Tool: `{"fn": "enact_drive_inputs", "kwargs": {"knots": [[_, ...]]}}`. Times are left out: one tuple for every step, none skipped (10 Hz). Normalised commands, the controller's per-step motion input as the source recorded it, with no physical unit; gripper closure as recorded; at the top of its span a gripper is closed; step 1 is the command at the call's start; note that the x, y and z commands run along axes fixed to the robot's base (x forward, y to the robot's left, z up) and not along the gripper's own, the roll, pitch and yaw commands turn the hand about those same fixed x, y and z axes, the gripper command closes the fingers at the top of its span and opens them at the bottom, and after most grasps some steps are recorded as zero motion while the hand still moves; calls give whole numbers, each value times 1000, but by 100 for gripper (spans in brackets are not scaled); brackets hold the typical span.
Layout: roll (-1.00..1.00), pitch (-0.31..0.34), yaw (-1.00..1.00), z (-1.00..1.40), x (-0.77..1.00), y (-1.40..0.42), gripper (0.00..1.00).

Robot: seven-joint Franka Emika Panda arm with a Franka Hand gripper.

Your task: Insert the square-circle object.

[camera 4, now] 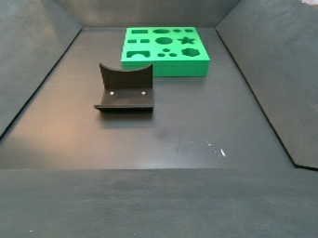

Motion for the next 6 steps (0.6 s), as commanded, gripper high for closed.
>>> {"fn": "enact_drive_inputs", "kwargs": {"knots": [[7,-51,-374,-1000,-146,-680,100],[9,-49,-374,-1000,-140,-677,100],[9,-43,-374,-1000,-129,-671,100],[21,-23,-243,-1000,-160,-626,100],[21,0,-71,-1000,-226,-480,100],[0,-16,-163,-1000,-209,-331,100]]}}
